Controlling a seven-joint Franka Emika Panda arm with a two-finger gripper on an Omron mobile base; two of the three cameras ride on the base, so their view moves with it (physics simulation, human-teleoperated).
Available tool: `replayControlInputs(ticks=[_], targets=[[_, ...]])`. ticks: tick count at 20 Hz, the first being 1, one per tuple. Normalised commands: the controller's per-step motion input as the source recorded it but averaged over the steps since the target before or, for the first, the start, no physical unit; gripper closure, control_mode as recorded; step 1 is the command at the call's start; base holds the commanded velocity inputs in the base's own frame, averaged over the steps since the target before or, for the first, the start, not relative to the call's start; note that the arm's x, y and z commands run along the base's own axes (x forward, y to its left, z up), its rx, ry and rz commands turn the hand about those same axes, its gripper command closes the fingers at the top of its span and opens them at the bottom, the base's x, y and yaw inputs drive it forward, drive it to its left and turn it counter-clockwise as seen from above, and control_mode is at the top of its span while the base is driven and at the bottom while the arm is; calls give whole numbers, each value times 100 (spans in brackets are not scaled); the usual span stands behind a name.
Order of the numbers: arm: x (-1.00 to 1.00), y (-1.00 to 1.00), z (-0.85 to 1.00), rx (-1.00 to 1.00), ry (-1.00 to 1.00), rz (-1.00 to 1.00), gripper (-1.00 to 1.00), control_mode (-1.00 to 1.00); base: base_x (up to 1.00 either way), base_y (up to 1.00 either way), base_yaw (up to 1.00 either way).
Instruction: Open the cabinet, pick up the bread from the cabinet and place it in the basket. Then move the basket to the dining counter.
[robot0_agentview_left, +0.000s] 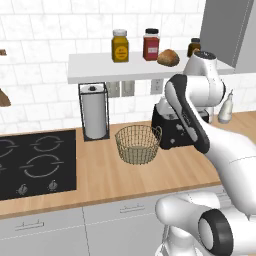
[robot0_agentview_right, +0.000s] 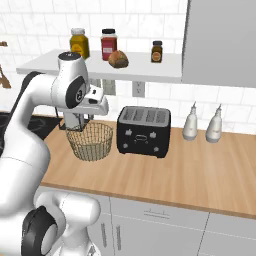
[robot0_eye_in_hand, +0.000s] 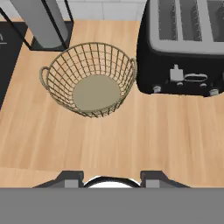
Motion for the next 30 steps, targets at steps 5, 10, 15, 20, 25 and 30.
replayControlInputs(ticks=[5, 10, 15, 20, 25, 30], targets=[[-2, -35, 0, 5, -4, 0, -100, -100, 0, 0, 0], [-14, -36, 63, 5, -25, -1, -100, -100, 0, 0, 0], [0, -27, 100, 0, -22, -3, -100, -100, 0, 0, 0], [4, -18, 100, -1, -9, -1, -100, -100, 0, 0, 0], [39, 0, 85, -5, -12, 0, -100, -100, 0, 0, 0], [83, 0, 23, -10, -3, 1, -100, -100, 0, 0, 0]])
